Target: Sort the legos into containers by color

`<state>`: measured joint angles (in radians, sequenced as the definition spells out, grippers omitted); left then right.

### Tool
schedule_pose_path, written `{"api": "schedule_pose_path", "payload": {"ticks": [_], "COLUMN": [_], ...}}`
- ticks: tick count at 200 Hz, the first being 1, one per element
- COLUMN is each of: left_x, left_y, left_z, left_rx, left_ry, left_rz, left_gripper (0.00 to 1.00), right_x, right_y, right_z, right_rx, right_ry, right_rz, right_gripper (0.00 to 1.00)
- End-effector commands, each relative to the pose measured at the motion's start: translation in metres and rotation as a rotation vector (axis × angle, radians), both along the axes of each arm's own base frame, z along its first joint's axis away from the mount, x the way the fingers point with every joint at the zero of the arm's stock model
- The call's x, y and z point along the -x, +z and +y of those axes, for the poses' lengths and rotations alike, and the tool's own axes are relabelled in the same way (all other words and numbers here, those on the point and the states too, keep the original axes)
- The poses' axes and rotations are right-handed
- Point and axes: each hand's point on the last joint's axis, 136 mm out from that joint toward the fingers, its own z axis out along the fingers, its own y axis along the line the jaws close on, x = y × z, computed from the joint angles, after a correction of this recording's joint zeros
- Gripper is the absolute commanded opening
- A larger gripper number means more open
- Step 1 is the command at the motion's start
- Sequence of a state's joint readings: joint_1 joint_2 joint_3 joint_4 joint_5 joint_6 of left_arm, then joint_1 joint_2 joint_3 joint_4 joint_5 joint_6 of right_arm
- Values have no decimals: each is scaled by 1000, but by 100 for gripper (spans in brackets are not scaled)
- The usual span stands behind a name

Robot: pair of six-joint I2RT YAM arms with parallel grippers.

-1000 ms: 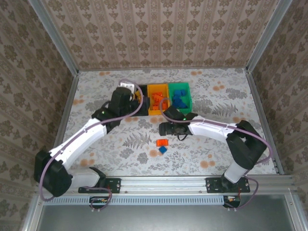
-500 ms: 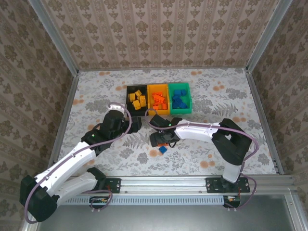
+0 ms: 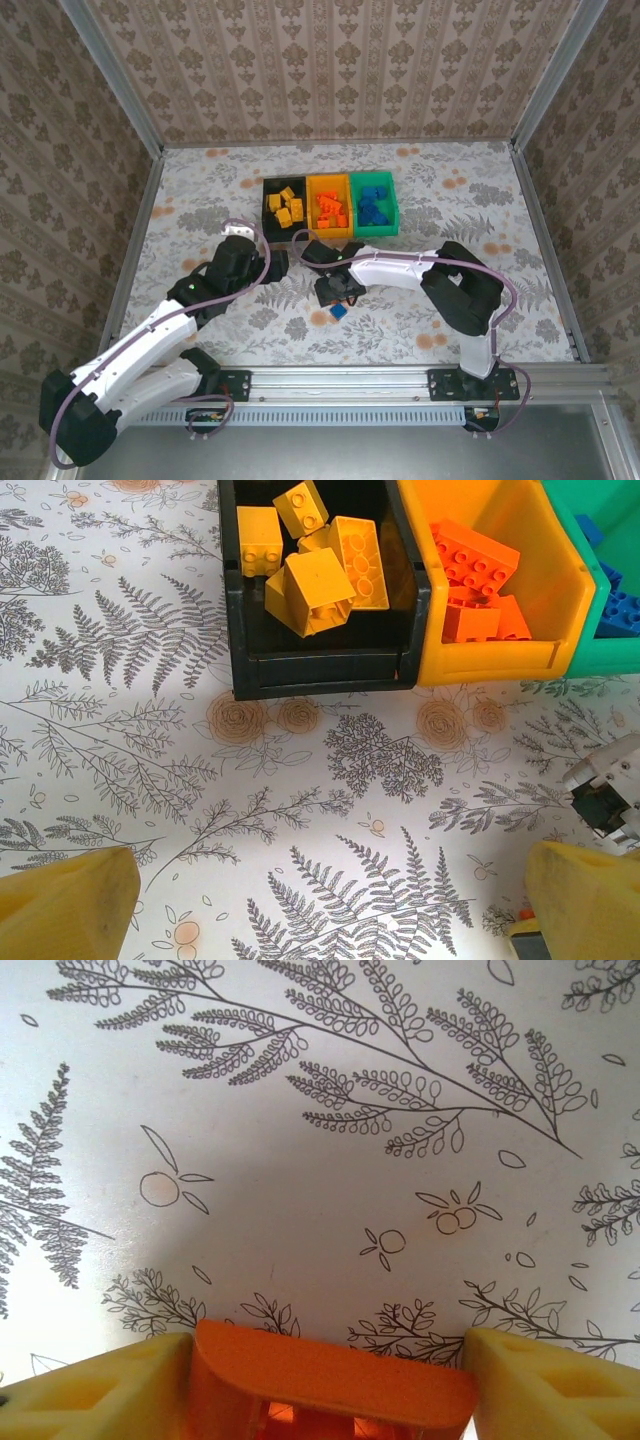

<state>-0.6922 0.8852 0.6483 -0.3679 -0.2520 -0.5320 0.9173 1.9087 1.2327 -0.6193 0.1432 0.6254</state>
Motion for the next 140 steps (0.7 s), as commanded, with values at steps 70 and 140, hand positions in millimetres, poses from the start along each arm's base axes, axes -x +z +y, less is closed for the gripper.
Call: {"api": "schedule_pose_path", "payload": {"ticks": [70, 140], "left_x": [3, 14], "left_y": [-3, -14], "left_z": [9, 8], "left_rx": [-5, 37], "left_ry": [27, 10], "left_rz": [12, 37], "left_gripper": [100, 100], "right_x": [-28, -129], "right_y": [47, 130], "right_z": [7, 3], "right_rx": [-101, -208], "right_ry": [-3, -100], "right_rz": [-147, -339], "right_gripper": [58, 60]}}
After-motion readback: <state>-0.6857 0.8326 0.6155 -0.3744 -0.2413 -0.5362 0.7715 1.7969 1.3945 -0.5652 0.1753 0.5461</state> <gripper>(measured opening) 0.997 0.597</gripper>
